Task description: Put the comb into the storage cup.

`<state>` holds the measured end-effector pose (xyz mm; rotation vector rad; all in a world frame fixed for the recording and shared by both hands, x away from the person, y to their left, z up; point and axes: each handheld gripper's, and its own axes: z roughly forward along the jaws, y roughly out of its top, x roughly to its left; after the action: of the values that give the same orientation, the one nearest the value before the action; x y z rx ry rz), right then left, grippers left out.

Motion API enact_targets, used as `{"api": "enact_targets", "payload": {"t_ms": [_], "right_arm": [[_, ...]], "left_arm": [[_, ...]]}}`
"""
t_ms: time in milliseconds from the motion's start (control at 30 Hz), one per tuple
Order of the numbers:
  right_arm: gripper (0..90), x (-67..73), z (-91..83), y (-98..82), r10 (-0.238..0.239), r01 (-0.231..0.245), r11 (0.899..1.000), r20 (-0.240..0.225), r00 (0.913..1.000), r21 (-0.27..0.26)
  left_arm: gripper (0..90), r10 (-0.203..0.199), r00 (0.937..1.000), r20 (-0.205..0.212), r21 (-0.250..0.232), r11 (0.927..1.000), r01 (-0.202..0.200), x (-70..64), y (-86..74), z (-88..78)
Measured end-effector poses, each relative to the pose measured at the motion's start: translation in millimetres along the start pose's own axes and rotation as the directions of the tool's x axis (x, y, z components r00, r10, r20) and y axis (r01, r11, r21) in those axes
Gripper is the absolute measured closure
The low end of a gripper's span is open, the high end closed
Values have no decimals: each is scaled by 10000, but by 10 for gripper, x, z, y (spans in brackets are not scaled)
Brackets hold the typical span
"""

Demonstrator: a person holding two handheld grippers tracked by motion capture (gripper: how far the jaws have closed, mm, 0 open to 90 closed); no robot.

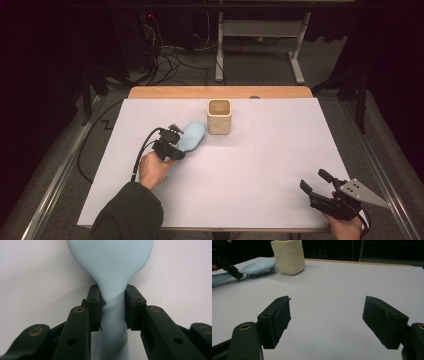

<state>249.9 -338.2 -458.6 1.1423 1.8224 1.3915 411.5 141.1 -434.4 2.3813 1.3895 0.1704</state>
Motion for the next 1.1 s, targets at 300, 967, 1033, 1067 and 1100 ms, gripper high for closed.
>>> {"api": "enact_targets", "payload": {"t_ms": [300, 967, 1033, 1067, 1100], "right_arm": [[227, -1, -1, 1, 9, -9, 10000, -19, 10000, -23], [227, 1, 4, 0, -2, 2, 10000, -2, 10000, -13], [226, 4, 6, 0, -7, 7, 10000, -14, 10000, -40], [225, 5, 7, 0, -18, 18, 10000, -20, 10000, -47], [225, 7, 8, 0, -42, 42, 10000, -22, 10000, -57]], "left_arm": [[695, 474, 9982, -369, -329, 9983, -486, -47, -69, -57], [695, 891, 9959, 132, -1489, 9851, -861, -27, -320, -299], [694, 966, 9952, 185, -1586, 9830, -925, -33, -341, -326], [694, 997, 9946, 281, -1634, 9821, -938, -36, -352, -337], [694, 1063, 9935, 418, -1720, 9803, -977, -41, -365, -345]]}}
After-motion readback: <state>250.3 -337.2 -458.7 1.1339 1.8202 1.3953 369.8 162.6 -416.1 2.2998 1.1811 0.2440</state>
